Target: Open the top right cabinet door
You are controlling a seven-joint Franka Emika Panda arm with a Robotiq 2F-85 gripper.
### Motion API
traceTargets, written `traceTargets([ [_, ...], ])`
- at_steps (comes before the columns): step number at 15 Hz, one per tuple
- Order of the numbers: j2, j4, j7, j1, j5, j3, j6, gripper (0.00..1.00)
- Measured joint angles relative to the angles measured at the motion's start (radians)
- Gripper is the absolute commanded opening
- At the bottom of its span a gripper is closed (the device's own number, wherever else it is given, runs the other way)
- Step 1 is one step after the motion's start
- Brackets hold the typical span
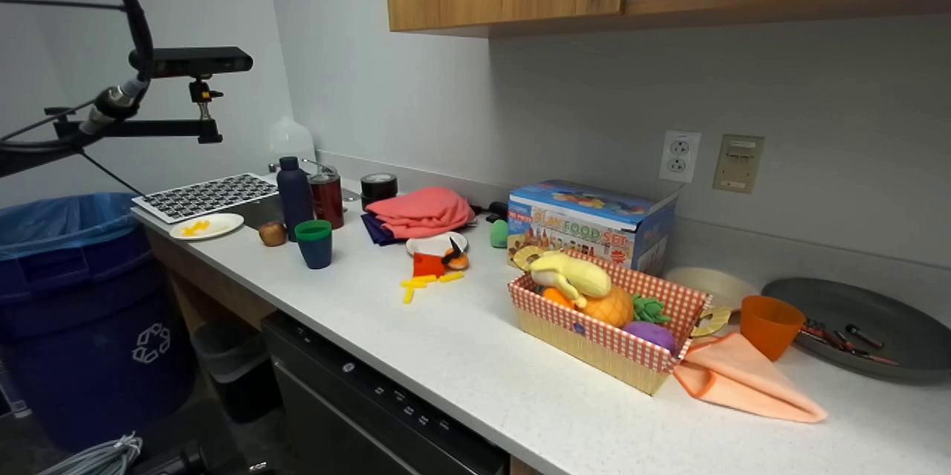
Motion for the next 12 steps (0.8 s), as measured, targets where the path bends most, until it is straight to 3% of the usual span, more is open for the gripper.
traceTargets([
  [7,0.085,0.056,0.034,-0.011,-0.100,-0.009,0.169,1.00],
  [12,0.128,0.115,0.074,-0.080,-0.207,-0.010,0.209,1.00],
])
